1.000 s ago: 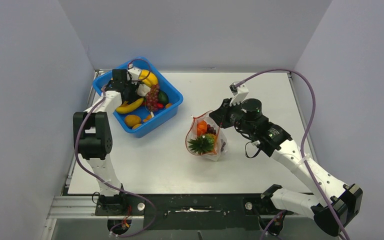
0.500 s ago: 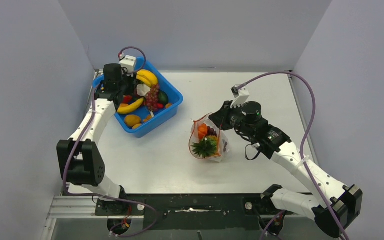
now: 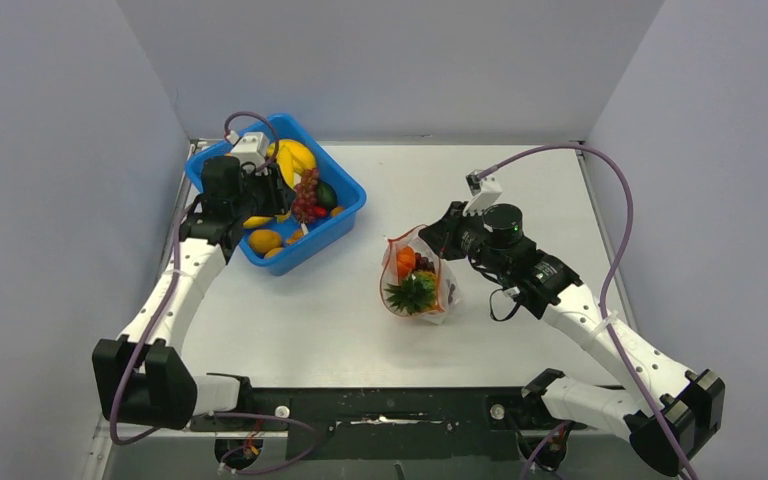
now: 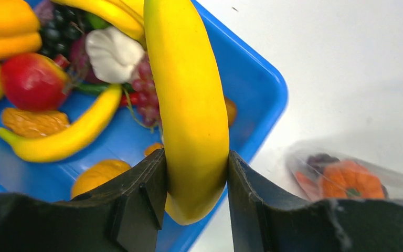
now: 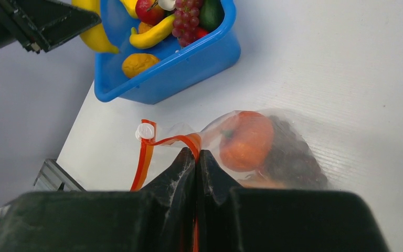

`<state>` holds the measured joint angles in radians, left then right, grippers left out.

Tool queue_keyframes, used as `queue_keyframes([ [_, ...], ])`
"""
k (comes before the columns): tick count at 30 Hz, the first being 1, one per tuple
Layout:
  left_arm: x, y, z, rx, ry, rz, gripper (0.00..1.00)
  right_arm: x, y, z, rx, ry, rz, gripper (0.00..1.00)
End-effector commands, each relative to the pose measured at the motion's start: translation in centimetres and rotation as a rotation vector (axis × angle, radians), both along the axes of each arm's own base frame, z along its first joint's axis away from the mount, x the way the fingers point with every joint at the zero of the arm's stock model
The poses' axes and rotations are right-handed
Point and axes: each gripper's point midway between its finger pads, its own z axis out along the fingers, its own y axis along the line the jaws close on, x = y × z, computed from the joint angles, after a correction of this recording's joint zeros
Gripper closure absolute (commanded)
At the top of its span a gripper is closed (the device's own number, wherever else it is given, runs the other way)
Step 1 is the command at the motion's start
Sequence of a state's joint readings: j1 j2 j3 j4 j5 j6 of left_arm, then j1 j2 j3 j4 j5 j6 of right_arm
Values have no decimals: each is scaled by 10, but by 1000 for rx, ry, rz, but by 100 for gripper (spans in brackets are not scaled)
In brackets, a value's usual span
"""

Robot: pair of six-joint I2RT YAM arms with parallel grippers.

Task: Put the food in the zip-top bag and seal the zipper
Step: Pick up the fake fruit from the bin.

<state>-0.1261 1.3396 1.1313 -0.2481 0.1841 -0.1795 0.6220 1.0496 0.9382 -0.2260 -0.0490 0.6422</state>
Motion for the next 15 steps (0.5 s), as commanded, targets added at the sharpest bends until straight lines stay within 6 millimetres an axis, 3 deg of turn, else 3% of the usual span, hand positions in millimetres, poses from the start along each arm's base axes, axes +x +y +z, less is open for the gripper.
queue_keyframes([
  [1, -24, -28, 41, -175, -116, -55, 74, 6, -7, 39, 74, -99, -53, 100],
  [11, -91, -86, 89, -438, -170, -200, 78, 14, -14, 45, 70, -99, -117, 100],
  [15, -112, -105, 95, -564, -155, -223, 79, 15, -16, 48, 72, -96, -131, 100],
])
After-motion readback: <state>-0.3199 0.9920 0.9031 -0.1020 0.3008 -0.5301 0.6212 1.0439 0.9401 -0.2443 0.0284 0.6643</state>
